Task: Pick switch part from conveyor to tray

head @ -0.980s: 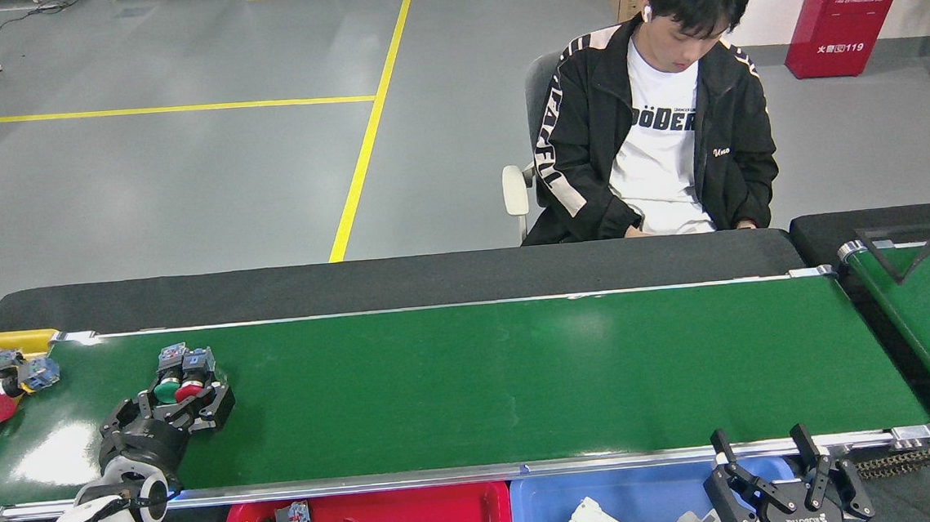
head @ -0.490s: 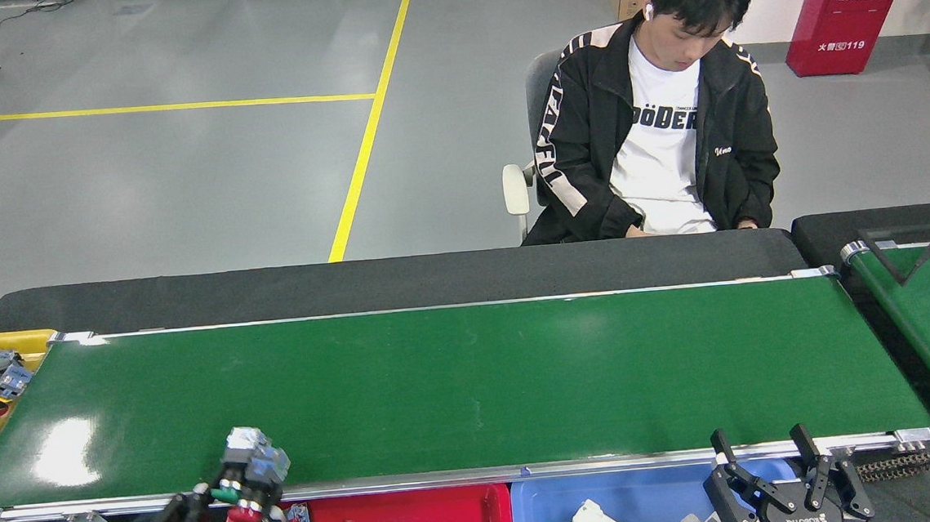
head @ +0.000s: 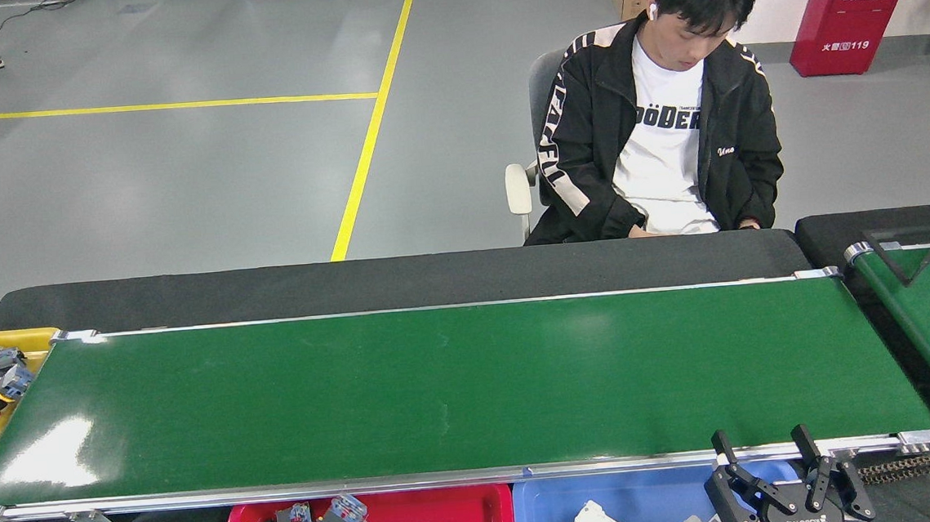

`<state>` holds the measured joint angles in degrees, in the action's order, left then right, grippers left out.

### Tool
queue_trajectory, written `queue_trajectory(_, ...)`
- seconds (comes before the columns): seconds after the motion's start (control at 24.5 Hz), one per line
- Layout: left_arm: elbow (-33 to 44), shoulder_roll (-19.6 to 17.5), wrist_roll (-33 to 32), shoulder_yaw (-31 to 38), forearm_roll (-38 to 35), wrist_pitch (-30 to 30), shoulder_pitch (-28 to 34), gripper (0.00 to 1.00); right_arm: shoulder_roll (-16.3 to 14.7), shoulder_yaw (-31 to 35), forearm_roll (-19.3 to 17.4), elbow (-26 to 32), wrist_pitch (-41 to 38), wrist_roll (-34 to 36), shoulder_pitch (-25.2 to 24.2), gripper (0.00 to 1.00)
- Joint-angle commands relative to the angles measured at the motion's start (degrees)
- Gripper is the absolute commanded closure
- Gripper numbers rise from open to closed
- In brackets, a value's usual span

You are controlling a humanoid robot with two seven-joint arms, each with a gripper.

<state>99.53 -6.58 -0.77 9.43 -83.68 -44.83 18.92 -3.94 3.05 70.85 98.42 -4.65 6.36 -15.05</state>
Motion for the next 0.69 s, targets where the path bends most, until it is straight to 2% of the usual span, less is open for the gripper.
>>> queue_trajectory(0.0, 0.5, 1.4, 0.5, 3.0, 0.7, -0.2, 0.0, 0.0, 0.1, 0.4, 0.0, 0.9, 0.1, 0.3, -0.1, 0.03)
queue_trajectory(0.08, 0.4, 5.3, 0.3, 9.1, 0.9, -0.2, -0.8, 0.0, 0.2, 0.3, 0.0, 1.9, 0.3, -0.1, -0.3, 0.03)
queue_trajectory(0.16, 0.4, 7.8, -0.3, 13.7, 0.9, 0.1, -1.8, 0.0, 0.6, 0.3, -0.4, 3.0, 1.0, -4.9, -0.3, 0.03)
queue_trajectory(0.25, 0.6, 9.7, -1.4, 16.1, 0.5, 6.2, -2.3, 0.0, 1.3, 0.4, -0.5, 3.0, 1.0, -9.4, -0.2, 0.02)
queue_trajectory(0.33, 0.7, 9.5, -2.4, 15.7, 0.1, 14.9, -2.5, 0.0, 1.3, 0.5, -0.5, 3.0, 1.1, -7.8, -0.3, 0.01)
queue_trajectory(0.41, 0.8, 9.4, -2.5, 13.9, -1.1, 20.2, -2.8, 0.0, 1.3, 0.5, -0.5, 3.0, 1.2, -4.0, -0.3, 0.01)
queue_trajectory(0.53, 1.1, 9.8, -2.4, 10.6, -4.4, 25.0, -3.0, 0.0, 1.1, 2.0, -0.5, 3.0, 1.2, 2.0, -0.3, 0.01)
queue_trajectory(0.65, 2.2, 10.4, -2.4, 6.8, -6.0, 29.0, -3.0, 0.0, 1.3, 3.5, -0.5, 3.1, 1.2, 3.0, -0.3, 0.02)
